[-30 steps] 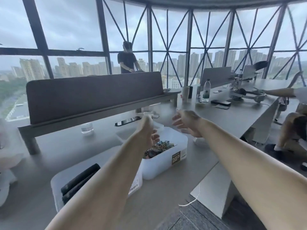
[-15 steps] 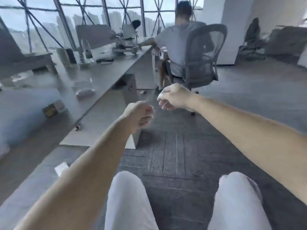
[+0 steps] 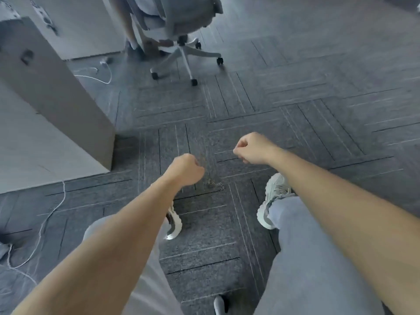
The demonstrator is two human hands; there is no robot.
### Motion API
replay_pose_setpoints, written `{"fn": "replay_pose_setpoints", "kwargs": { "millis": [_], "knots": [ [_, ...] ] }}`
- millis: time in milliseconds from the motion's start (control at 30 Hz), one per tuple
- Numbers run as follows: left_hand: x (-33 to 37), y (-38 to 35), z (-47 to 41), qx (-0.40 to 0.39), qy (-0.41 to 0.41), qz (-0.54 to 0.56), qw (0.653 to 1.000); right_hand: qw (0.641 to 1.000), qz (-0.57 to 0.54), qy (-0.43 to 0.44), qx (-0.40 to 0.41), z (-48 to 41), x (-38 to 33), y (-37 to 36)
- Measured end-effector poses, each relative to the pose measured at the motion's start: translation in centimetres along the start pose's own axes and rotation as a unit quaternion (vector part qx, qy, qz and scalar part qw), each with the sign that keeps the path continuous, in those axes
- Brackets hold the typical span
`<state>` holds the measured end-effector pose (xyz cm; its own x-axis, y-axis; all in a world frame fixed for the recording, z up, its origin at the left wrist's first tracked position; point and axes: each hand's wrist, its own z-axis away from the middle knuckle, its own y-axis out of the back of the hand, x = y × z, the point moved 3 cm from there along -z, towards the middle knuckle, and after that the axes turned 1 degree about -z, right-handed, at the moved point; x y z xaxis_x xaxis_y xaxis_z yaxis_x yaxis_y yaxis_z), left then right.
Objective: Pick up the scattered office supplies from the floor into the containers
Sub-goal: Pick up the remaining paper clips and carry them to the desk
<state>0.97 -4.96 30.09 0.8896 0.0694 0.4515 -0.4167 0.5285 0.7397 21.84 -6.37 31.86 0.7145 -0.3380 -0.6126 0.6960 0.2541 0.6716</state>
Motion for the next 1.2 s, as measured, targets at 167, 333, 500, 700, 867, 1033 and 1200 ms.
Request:
{"fn": "replay_pose_setpoints", "kwargs": {
  "millis": [167,333,500,700,867,1033,1200],
  "knots": [
    [-4.8,-6.6,-11.9,-0.034,0.077,-0.044,0.995,0.995,0.077,-0.025,-0.056,-10.4,6.3,-4.9],
    [-10.0,-14.8,-22.4,-0.05,0.121,-0.038,0.991,0.98,0.149,-0.022,-0.133,-20.9,14.2,-12.4],
    [-12.5,-23.8,-31.4,-0.116,0.057,-0.08,0.988,0.959,0.207,-0.009,-0.195,-28.7,21.0,-21.3],
    [-15.9,-31.1,-36.3,-0.117,-0.126,-0.297,0.939,0.894,0.377,0.123,-0.208,-30.5,24.5,-30.0],
    [-17.8,-32.8,-35.5,0.016,-0.309,-0.337,0.889,0.891,0.391,0.202,-0.113,-29.0,25.7,-33.1],
    [-17.4,-31.4,-36.1,0.061,-0.414,-0.323,0.849,0.87,0.363,0.322,-0.085,-29.7,24.7,-33.4],
    [-16.7,-29.5,-37.7,0.031,-0.351,-0.232,0.907,0.884,0.343,0.281,-0.151,-30.7,23.9,-32.2]
  ]
}}
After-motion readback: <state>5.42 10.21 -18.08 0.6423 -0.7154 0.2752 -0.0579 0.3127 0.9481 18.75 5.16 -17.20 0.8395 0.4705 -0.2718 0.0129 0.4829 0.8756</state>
